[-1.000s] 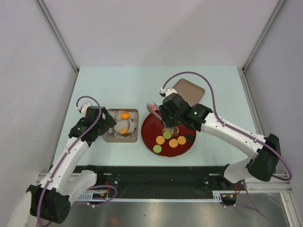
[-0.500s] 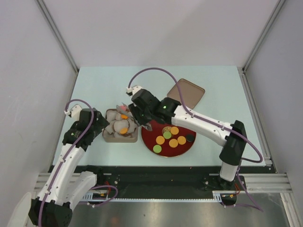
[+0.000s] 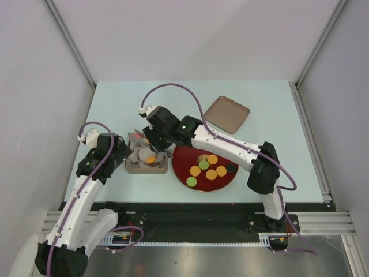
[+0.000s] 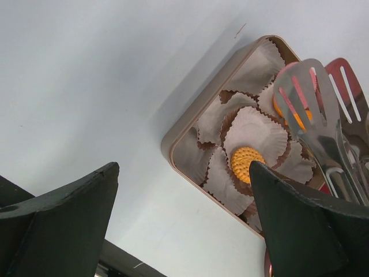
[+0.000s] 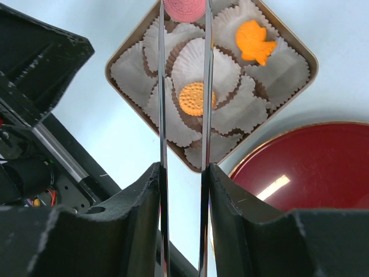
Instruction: Pack the cookies
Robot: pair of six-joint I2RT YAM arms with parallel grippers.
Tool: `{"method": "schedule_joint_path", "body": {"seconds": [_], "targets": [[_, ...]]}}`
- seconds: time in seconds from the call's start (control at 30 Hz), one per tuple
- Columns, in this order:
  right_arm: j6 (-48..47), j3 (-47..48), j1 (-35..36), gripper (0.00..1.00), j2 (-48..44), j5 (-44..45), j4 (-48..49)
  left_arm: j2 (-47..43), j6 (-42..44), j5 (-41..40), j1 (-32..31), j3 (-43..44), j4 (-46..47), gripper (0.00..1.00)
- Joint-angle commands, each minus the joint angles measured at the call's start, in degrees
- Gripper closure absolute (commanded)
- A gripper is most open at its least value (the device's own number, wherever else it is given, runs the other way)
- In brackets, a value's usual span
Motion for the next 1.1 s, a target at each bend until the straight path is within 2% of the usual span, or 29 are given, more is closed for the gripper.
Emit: {"method": "schedule_joint_path", "body": {"seconds": [0.0,0.47,0.53,0.77,0.93,1.07], "targets": [[-1.49,5.19,0.02,0.7,1.97,-2.02,1.92,-0.78,-0.33,-0.45,0.53,0.77,0.17,0.0],[-0.96,5.81,-1.21,0.69,4.79,-3.6,2.36,-0.78,-0.07,-0.71,0.44,0.6,-0.01,0.0],[-0.88,5.72,-1.29,0.66,4.88,-3.34,2.8,-0.87,0.02,-0.71,0.53,0.51,0.08,0.0],[-0.35,6.16,-2.0,0.44,5.41,-3.34,4.2,-0.78,0.19,-0.71,0.53,0.25,0.17,0.0],[0.09,5.11,-2.26,0.41,4.09,-2.64,5.08,-0.69,0.28,-0.8,0.44,0.33,0.26,0.0],[0.27,0.46,-3.05,0.42,-2.82,1.14,5.0,-0.52,0.28,-0.98,0.44,0.42,0.26,0.0]]}}
